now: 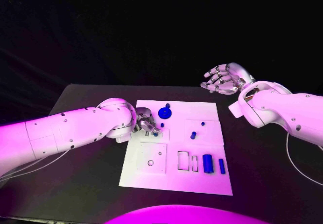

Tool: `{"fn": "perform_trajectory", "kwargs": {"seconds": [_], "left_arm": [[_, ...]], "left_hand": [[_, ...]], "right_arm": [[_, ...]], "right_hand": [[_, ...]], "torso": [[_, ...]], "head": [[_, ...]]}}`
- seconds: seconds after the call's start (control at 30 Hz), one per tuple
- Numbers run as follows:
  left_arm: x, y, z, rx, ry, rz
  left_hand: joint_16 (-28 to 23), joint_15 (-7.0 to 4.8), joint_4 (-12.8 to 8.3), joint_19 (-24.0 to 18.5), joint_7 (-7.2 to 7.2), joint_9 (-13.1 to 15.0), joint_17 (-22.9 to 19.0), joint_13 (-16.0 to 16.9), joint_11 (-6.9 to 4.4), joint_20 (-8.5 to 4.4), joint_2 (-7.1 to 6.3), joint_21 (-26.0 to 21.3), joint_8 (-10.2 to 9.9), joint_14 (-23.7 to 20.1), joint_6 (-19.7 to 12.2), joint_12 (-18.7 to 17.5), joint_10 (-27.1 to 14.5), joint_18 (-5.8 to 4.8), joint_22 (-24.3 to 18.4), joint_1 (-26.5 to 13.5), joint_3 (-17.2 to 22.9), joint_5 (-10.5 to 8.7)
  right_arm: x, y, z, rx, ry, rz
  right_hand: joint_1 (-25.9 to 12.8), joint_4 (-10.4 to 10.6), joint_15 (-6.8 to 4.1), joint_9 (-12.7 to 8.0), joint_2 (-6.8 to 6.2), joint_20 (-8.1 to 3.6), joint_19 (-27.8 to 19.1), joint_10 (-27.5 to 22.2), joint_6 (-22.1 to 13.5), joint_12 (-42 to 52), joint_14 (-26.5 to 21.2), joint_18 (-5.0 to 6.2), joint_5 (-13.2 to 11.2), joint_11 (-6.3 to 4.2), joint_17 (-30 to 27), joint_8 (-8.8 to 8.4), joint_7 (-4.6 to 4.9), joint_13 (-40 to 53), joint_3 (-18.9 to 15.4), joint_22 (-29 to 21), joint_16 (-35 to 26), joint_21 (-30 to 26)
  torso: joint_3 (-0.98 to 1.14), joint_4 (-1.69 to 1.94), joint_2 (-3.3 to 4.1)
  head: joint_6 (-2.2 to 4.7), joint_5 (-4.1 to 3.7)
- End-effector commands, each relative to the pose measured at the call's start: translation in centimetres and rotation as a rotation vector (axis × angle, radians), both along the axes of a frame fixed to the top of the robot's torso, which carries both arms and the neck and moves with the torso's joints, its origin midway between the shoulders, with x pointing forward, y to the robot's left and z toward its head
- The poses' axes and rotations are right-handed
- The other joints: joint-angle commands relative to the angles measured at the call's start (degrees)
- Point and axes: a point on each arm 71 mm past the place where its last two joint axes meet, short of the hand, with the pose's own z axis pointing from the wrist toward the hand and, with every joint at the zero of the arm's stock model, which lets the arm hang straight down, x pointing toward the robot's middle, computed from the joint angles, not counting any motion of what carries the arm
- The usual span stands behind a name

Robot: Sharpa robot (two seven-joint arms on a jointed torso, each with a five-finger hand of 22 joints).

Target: Assemble the parts on the task board

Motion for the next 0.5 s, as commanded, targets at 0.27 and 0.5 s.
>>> {"fn": "perform_trajectory", "kwargs": {"seconds": [0.27, 0.5], "left_arm": [[-0.21, 0.12, 0.13, -0.013, 0.013, -0.003], [-0.33, 0.39, 0.58, -0.049, 0.019, 0.015]], "left_hand": [[0.12, -0.17, 1.45, 0.49, 0.36, 0.33, 9.21, -0.08, -0.20, 0.03, -0.42, -0.08, -0.61, 4.44, 0.22, 0.12, 0.09, -1.04, 1.94, 0.27, -2.05, -1.57], [-0.53, 0.08, 2.80, -0.52, 0.76, 0.69, 8.03, -1.35, 0.14, 0.20, -1.22, -0.64, -0.96, 4.11, -0.63, -0.81, -1.08, -0.74, 0.55, 0.95, -3.87, -2.44]], "right_arm": [[-0.06, 0.07, 0.04, -0.002, -0.011, 0.016], [-0.06, 0.04, 0.00, 0.000, -0.008, 0.018]], "right_hand": [[-1.34, 0.06, 0.17, -0.16, -0.21, 0.34, 0.08, 0.13, -0.50, -0.06, -0.23, 0.59, -0.68, 0.48, -0.17, 0.39, 2.86, -0.35, -0.19, -0.38, -0.54, -0.35], [-3.18, 0.03, 0.70, -0.48, -0.19, 0.80, -0.68, -0.78, -1.00, -0.02, -1.37, 0.54, -2.09, 0.93, -0.74, 0.63, 3.24, -1.37, -1.76, -1.78, -2.20, -1.33]], "torso": [[-0.05, -0.02, 0.01], [-0.03, 0.01, 0.00]], "head": [[0.05, -0.05], [0.16, -0.08]]}}
